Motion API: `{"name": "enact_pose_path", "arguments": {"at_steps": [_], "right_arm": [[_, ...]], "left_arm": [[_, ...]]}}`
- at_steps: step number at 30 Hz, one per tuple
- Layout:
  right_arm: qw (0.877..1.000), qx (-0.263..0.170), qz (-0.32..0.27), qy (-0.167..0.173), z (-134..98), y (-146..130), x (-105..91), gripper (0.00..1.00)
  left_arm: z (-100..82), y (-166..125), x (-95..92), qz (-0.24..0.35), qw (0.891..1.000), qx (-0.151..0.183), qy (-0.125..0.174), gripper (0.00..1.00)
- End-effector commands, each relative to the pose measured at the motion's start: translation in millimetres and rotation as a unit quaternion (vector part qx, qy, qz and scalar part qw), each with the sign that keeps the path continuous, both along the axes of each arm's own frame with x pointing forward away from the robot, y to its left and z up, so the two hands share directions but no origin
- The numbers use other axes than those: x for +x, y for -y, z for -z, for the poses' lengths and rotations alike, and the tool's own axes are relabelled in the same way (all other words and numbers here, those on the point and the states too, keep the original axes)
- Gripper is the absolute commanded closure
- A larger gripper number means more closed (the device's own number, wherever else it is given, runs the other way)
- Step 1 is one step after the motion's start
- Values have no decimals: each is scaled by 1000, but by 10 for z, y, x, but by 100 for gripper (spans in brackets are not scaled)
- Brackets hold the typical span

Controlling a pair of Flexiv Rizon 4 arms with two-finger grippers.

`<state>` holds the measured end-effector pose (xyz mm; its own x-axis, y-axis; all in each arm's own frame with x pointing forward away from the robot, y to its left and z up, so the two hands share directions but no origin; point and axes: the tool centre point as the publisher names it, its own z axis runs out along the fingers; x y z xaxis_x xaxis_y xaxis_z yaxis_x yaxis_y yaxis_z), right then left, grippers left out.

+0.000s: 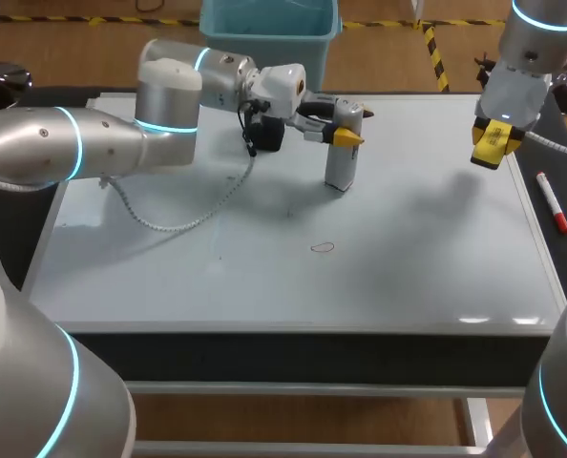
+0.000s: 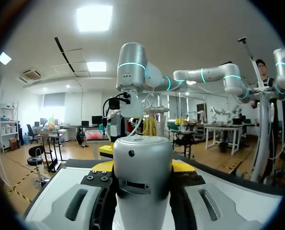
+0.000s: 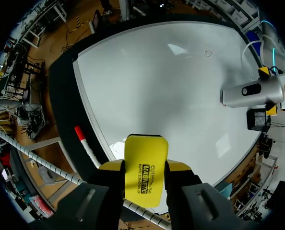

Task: Pick up the inspection probe, press it on each red-marked spot on the whiteboard one by one, put down the probe, pick up the eraser, and wipe off all the red marks.

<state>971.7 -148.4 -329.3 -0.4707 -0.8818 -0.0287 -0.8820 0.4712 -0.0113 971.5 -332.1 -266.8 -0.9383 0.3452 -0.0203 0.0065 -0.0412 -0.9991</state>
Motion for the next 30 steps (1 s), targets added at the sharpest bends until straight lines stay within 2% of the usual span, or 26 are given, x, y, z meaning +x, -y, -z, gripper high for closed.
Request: {"name": "enact_pose_path", "arguments": {"at_steps": [1,30], "right_arm": [[1000,-2,-1,0,-5,3,6,100],[1000,-2,-1,0,-5,3,6,100]], "left_arm": [[33,34,26,3,1000,-3,0,100],[107,-11,99,-1,1000,3,-5,100]]}}
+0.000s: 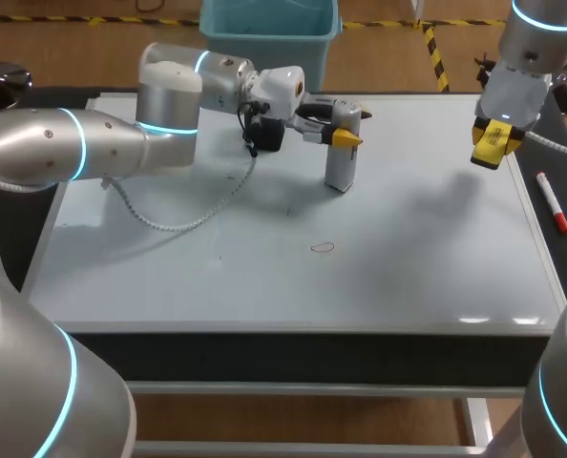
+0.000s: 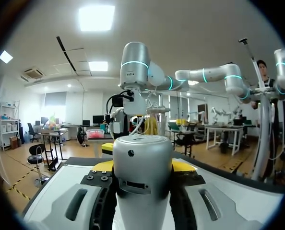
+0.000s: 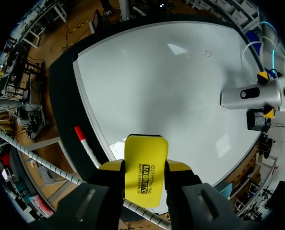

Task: Pick up the inspection probe, press it on each red-marked spot on the whiteboard one by one, put down the probe, pick up the eraser, and wipe off all the red marks.

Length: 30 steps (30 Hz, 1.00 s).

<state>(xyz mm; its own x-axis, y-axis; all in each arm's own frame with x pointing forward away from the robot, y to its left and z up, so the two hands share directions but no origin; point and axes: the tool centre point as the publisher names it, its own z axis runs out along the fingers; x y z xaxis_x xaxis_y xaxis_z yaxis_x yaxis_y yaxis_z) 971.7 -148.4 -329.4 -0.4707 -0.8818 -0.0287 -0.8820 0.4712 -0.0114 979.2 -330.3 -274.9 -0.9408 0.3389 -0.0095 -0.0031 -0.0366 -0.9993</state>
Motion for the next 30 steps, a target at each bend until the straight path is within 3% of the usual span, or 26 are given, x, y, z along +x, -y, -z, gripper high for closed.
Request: {"name": "enact_pose_path", "arguments": {"at_steps": [1,8,15,22,30], "right_arm": [[1000,-2,-1,0,-6,3,6,100],[1000,-2,-1,0,-6,3,6,100],[1000,-2,-1,0,-6,3,6,100],[1000,-2,-1,0,-6,3,6,100],[1000,-2,-1,0,-6,3,6,100]], "left_arm": [[26,6,22,3,1000,0,1,100],[-66,-19,21,0,1000,4,3,100],[-359,-291,79,-20,1000,5,12,100],[-525,-778,85,-55,998,9,13,100],[-575,-1513,37,-114,993,1,12,100]]}}
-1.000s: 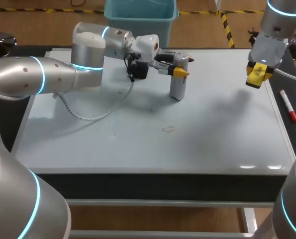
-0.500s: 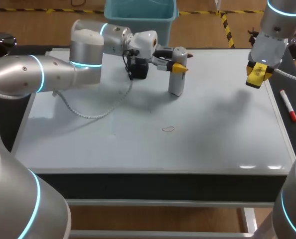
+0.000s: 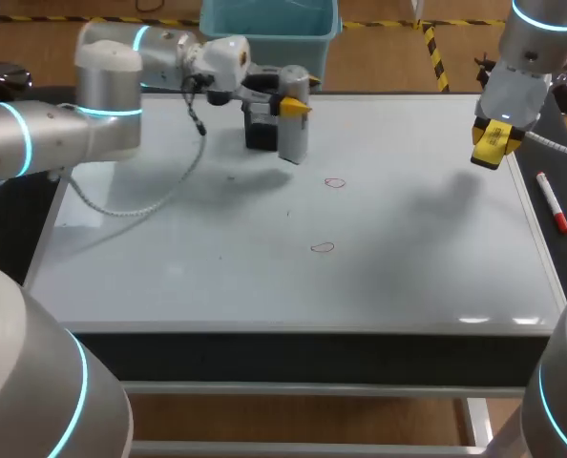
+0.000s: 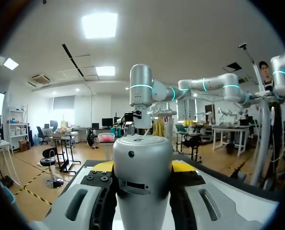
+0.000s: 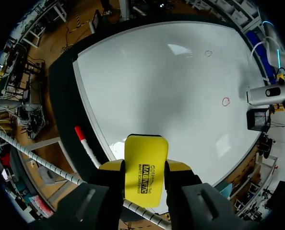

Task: Pick up the inspection probe, press it on each red-marked spot on the whiteboard one by one, put down the probe, pick up the eraser, and wipe off all the red marks.

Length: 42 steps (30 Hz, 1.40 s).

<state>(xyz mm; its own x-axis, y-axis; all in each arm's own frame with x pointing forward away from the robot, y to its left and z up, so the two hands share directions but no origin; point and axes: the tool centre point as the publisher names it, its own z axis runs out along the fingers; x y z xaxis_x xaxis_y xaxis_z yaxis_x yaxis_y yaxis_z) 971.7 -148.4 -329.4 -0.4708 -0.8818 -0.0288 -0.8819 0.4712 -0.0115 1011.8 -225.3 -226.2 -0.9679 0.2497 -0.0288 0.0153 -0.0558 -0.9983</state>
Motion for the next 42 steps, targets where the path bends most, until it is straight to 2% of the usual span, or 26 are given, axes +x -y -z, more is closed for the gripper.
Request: {"name": "enact_pose_path", "arguments": {"at_steps": [1,14,21,28,42], "right_arm": [[1000,-2,-1,-1,-6,3,6,100],[1000,-2,-1,-1,-6,3,6,100],[1000,-2,-1,-1,-6,3,6,100],[1000,-2,-1,-1,-6,3,6,100],[1000,-2,-1,-1,-6,3,6,100]], "left_arm": [[-89,-558,-305,-74,997,11,3,100],[-115,-1728,-494,-163,986,10,16,100],[-131,-2137,-494,-196,980,5,15,100],[-98,-2294,-486,-214,977,12,14,100],[-79,-2326,-478,-219,976,18,11,100]]}}
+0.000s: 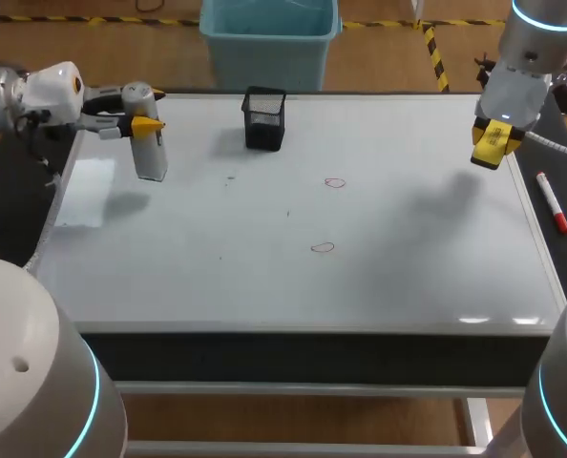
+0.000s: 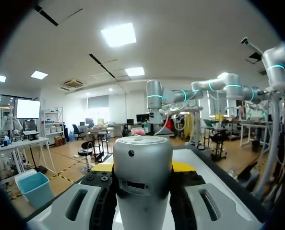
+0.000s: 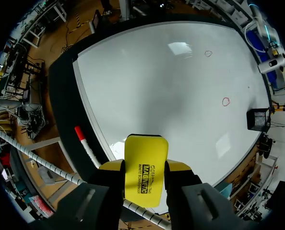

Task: Pick up the inspection probe, press it on each red-marked spot on the whiteboard one by one, put down the probe, pick up the eraser, and wipe off all the red marks.

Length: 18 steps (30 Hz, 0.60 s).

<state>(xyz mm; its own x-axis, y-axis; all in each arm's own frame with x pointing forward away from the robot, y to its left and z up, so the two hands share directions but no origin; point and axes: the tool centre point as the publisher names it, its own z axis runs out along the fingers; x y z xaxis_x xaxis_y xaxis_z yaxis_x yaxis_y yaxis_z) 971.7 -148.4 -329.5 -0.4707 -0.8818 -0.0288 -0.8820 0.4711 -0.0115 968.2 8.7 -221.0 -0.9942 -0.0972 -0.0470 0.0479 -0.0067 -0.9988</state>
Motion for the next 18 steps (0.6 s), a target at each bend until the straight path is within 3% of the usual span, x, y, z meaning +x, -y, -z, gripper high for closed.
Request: {"name": "enact_pose_path", "arguments": {"at_steps": [1,4,7,18], "right_arm": [[1000,-2,-1,-1,-7,4,6,100],[999,-6,-41,10,-72,-241,-50,100],[997,4,-78,16,-91,-604,-227,100],[977,9,-213,19,73,-1822,-699,100]], "left_arm": [[-27,14,-42,-45,999,0,1,100],[-27,14,-42,-45,999,0,1,100],[-27,14,-42,-45,999,0,1,100],[-27,14,-42,-45,999,0,1,100]]}}
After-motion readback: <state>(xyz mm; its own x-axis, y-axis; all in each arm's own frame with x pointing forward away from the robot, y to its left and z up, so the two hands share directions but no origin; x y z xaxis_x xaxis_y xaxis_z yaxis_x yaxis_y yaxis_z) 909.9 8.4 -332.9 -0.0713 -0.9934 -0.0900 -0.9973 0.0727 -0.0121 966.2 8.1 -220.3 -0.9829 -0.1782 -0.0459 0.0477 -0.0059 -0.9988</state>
